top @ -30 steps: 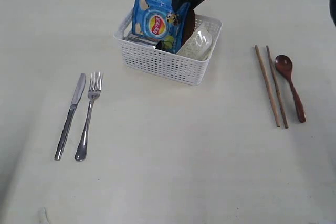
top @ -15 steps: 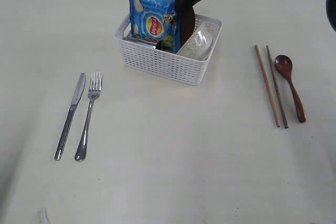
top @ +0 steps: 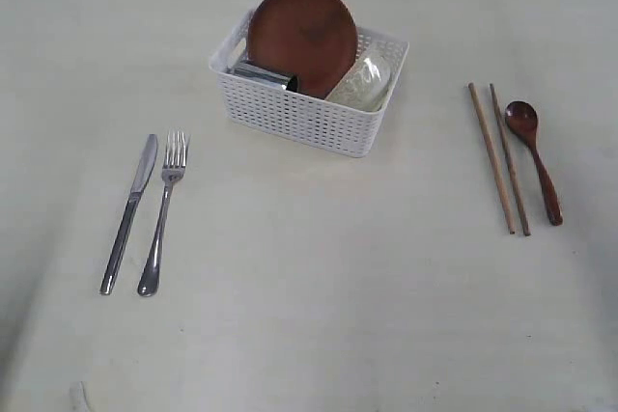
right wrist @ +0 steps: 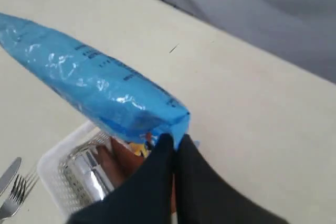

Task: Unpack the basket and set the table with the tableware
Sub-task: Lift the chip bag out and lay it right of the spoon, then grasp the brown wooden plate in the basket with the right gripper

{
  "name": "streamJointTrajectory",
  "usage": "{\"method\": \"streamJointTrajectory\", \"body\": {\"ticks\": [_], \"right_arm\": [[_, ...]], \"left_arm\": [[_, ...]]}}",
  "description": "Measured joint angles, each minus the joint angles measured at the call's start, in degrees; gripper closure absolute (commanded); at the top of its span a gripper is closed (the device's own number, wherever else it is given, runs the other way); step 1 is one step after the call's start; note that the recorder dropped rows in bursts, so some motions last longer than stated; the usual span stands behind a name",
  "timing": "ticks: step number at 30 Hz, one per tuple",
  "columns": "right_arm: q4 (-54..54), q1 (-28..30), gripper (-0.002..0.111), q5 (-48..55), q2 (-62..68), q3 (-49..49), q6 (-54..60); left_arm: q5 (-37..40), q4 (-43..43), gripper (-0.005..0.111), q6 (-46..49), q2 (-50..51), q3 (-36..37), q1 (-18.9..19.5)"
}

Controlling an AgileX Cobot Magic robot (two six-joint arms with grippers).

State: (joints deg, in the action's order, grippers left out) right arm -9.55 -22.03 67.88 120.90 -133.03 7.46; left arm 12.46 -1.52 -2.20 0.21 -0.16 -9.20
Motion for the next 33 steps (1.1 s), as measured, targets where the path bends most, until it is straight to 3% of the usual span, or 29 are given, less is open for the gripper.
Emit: {"method": "streamJointTrajectory", "body": {"ticks": [4,8,11,18,20,23,25,33], "right_arm": [[0.7,5.0,0.109,1.2,-3.4,-1.1,-1.3],[1.5,13.9,0.109,1.6,-5.2,0.9,-3.1],[1.8,22.2,0.109,1.6,-5.4,8.3,-3.4],[1.9,31.5,0.108,2.1,-5.4,32.4,-5.3],[1.0,33.6,0.094,2.1,-5.4,36.7,-7.5],[-2.8,36.1,0.061,2.2,-5.4,39.6,-7.5],[-3.8,36.5,0.048,2.2,-5.5,39.7,-7.5],[-8.0,36.8,0.051,2.1,-7.8,37.5,-4.7]], "left_arm": [[0.0,0.0,0.107,0.0,0.0,0.0,0.0],[0.0,0.0,0.107,0.0,0.0,0.0,0.0],[0.0,0.0,0.107,0.0,0.0,0.0,0.0],[0.0,0.0,0.107,0.0,0.0,0.0,0.0],[0.0,0.0,0.107,0.0,0.0,0.0,0.0],[0.0,0.0,0.107,0.0,0.0,0.0,0.0],[0.0,0.0,0.107,0.0,0.0,0.0,0.0],[0.0,0.0,0.107,0.0,0.0,0.0,0.0]]}}
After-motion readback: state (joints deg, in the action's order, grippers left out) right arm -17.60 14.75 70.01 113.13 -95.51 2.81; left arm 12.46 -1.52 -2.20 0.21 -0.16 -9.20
